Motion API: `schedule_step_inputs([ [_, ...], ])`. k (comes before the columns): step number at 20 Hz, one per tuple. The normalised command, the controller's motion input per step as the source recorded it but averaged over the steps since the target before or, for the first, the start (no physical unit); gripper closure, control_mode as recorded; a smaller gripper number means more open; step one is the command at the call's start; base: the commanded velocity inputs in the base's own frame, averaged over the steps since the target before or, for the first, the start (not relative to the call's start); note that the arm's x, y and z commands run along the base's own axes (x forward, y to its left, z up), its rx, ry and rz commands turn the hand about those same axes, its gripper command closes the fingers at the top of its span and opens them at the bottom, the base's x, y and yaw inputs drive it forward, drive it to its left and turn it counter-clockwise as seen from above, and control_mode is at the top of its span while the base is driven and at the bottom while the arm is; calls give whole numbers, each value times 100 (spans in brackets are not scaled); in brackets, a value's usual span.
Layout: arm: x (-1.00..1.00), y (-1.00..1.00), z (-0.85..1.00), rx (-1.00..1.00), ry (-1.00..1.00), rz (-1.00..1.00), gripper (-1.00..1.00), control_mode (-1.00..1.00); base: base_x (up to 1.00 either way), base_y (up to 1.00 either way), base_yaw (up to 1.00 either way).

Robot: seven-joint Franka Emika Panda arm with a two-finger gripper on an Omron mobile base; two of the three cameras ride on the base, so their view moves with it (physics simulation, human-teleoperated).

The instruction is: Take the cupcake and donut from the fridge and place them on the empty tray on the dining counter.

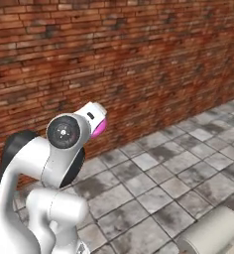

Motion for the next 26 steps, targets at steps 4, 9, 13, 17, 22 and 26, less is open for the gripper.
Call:
schedule_step_inputs([
  [4, 0, 0, 0, 0, 0, 0, 100, 100, 97, -43, -60],
  [9, 0, 0, 0, 0, 0, 0, 100, 100, 100, -1, -50],
  [13, 0, 0, 0, 0, 0, 0, 100, 100, 100, 28, -36],
  [17, 0, 0, 0, 0, 0, 0, 100, 100, 100, 4, -43],
  [22, 0, 0, 0, 0, 0, 0, 100, 100, 100, -12, -59],
  [26, 0, 0, 0, 0, 0, 0, 100, 100, 92, -10, -68],
])
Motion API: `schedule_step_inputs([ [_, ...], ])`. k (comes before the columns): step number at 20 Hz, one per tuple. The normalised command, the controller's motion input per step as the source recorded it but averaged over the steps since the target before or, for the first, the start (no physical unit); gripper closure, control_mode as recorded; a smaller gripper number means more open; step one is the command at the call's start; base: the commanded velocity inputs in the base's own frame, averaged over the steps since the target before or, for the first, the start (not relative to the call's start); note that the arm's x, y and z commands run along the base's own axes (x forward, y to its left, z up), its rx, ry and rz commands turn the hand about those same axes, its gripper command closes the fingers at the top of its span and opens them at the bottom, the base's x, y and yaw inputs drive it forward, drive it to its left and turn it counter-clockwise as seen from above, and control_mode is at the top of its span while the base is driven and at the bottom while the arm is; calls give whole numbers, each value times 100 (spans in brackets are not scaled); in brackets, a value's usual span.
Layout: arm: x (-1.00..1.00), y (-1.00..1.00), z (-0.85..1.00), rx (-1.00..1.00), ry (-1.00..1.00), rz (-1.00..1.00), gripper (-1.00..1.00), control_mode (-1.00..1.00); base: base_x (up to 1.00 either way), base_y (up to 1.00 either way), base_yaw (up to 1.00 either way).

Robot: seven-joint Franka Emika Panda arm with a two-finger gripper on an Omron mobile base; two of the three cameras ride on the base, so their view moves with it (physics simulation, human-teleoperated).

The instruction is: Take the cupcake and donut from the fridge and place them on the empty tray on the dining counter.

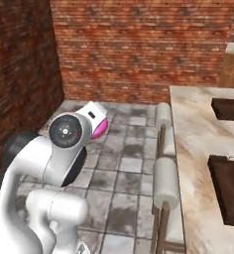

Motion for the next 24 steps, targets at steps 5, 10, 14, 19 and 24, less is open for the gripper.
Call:
schedule_step_inputs([
  [5, 0, 0, 0, 0, 0, 0, 100, 100, 73, 0, -76],
  [10, 0, 0, 0, 0, 0, 0, 100, 100, 44, -1, -85],
  [14, 0, 0, 0, 0, 0, 0, 100, 100, 30, -4, -89],
  [19, 0, 0, 0, 0, 0, 0, 100, 100, 39, 0, -90],
  [24, 0, 0, 0, 0, 0, 0, 100, 100, 54, 29, -81],
])
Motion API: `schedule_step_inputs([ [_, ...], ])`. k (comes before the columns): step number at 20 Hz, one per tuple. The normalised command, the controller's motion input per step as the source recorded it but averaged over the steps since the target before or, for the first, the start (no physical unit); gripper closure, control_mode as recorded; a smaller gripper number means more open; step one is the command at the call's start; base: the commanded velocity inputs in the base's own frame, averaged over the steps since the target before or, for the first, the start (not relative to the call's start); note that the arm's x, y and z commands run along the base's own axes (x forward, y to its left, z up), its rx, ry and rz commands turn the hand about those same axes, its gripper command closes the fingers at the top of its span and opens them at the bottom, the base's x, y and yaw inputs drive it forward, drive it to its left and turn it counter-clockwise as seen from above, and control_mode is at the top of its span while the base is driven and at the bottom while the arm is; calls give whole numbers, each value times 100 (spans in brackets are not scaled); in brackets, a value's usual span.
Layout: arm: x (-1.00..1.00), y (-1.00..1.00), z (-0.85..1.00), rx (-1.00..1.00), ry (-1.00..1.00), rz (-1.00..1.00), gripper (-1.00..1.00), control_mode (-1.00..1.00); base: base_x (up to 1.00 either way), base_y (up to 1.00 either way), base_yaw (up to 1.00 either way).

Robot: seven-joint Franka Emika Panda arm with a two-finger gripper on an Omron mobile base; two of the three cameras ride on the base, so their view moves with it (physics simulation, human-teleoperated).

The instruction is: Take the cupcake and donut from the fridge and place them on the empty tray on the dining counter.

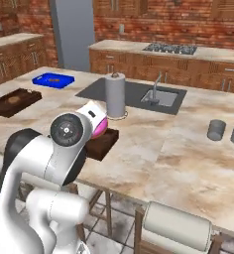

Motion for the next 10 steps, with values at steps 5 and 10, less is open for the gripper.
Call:
schedule_step_inputs([
  [5, 0, 0, 0, 0, 0, 0, 100, 100, 26, 84, -66],
  [10, 0, 0, 0, 0, 0, 0, 100, 100, 6, 100, -44],
])
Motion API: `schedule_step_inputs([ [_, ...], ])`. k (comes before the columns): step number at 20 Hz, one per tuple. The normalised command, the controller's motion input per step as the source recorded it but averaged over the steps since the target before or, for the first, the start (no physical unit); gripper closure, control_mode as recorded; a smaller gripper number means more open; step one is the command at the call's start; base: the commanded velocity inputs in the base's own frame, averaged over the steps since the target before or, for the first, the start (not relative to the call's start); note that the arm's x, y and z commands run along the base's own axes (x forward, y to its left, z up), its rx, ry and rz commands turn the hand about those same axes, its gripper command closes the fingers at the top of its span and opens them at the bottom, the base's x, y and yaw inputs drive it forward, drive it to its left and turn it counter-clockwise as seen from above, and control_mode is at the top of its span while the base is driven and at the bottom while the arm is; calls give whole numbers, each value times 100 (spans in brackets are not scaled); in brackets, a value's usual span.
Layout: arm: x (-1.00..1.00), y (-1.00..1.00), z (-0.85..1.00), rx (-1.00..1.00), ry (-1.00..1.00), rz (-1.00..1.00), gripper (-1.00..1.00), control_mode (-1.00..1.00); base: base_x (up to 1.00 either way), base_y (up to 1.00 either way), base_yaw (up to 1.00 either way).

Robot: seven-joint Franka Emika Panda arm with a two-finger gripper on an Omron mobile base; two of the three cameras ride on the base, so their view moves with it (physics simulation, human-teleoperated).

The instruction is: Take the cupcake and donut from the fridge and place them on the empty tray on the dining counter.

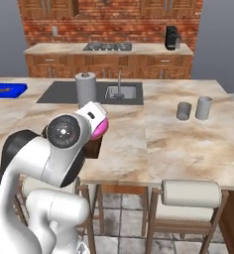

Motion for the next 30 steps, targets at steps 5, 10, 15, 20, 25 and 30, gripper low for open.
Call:
schedule_step_inputs([
  [5, 0, 0, 0, 0, 0, 0, 100, 100, 24, 82, -4],
  [10, 0, 0, 0, 0, 0, 0, 100, 100, 34, 62, 31],
  [15, 0, 0, 0, 0, 0, 0, 100, 100, 76, 48, 58],
  [20, 0, 0, 0, 0, 0, 0, 100, 100, 92, 39, 52],
  [25, 0, 0, 0, 0, 0, 0, 100, 100, 56, 11, 25],
  [30, 30, 2, -6, 0, 4, 0, 100, -100, 22, 0, 0],
])
